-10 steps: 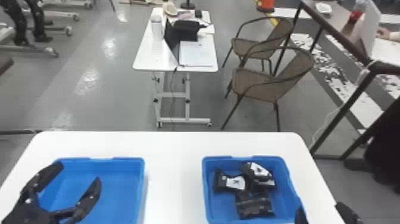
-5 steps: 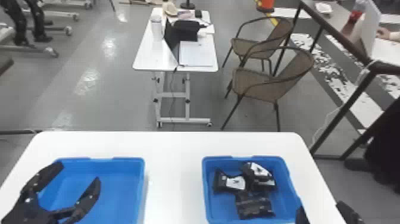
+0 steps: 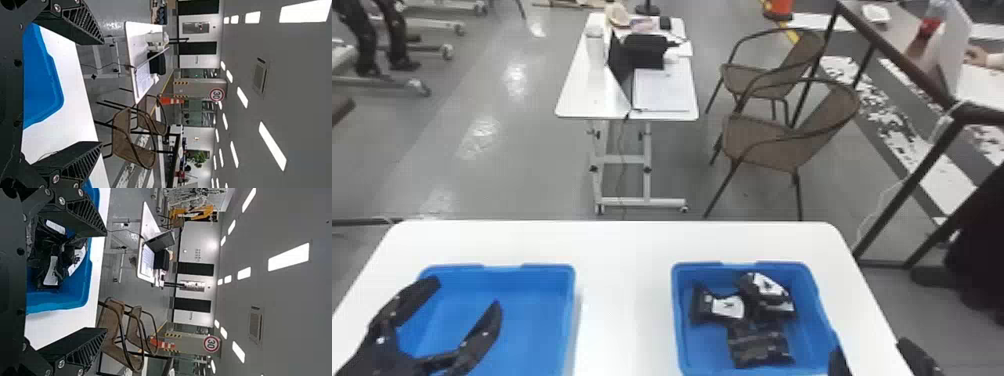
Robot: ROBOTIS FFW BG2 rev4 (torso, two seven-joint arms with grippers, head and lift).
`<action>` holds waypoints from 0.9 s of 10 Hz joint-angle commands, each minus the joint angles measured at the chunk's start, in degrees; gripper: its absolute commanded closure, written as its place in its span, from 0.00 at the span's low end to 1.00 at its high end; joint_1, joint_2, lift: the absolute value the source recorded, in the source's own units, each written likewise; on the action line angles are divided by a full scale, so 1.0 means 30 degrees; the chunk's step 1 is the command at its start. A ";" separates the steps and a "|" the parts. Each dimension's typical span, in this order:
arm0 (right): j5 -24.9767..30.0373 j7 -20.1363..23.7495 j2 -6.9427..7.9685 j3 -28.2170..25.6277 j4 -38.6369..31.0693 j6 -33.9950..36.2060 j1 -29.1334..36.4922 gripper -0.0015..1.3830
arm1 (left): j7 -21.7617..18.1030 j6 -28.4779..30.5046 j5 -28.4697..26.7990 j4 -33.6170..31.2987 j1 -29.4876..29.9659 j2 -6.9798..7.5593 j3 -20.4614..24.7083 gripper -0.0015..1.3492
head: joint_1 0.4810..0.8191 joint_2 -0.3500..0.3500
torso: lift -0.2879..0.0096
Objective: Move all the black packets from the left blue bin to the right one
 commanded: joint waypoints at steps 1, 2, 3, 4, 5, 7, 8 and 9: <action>0.0001 0.0001 0.0046 0.0000 0.0020 0.0029 0.0017 0.12 | -0.0001 0.0084 0.0011 0.0027 -0.0008 0.0000 -0.0068 0.09 | 0.63 0.36 | 0.97; 0.0031 0.0001 0.0046 0.0000 0.0020 0.0029 0.0017 0.12 | -0.0001 0.0172 0.0011 0.0057 -0.0008 0.0030 -0.0068 0.09 | 0.63 0.36 | 0.97; 0.0119 -0.0029 0.0046 0.0000 0.0020 0.0029 0.0017 0.12 | -0.0001 0.0260 0.0041 0.0057 0.0022 0.0059 -0.0098 0.09 | 0.63 0.36 | 0.97; 0.0060 -0.0029 0.0046 0.0000 0.0020 0.0029 -0.0012 0.12 | -0.0001 0.0347 0.0099 0.0086 -0.0008 0.0117 -0.0156 0.09 | 0.63 0.36 | 0.97; -0.0087 -0.0029 0.0046 0.0000 0.0079 0.0029 -0.0041 0.12 | -0.0001 0.0377 0.0129 0.0086 -0.0037 0.0176 -0.0156 0.09 | 0.63 0.36 | 0.97; -0.0087 -0.0029 0.0046 0.0029 0.0108 0.0029 -0.0041 0.12 | -0.0001 0.0377 0.0099 0.0086 -0.0037 0.0293 -0.0274 0.09 | 0.63 0.36 | 0.97; -0.0028 0.0001 0.0046 0.0059 0.0108 0.0029 -0.0041 0.12 | -0.0001 0.0435 0.0129 0.0086 -0.0037 0.0410 -0.0361 0.09 | 0.63 0.35 | 0.97; -0.0028 0.0001 0.0046 0.0088 0.0137 -0.0001 -0.0041 0.12 | -0.0001 0.0640 0.0011 0.0027 -0.0125 0.0557 -0.0479 0.09 | 0.63 0.35 | 0.97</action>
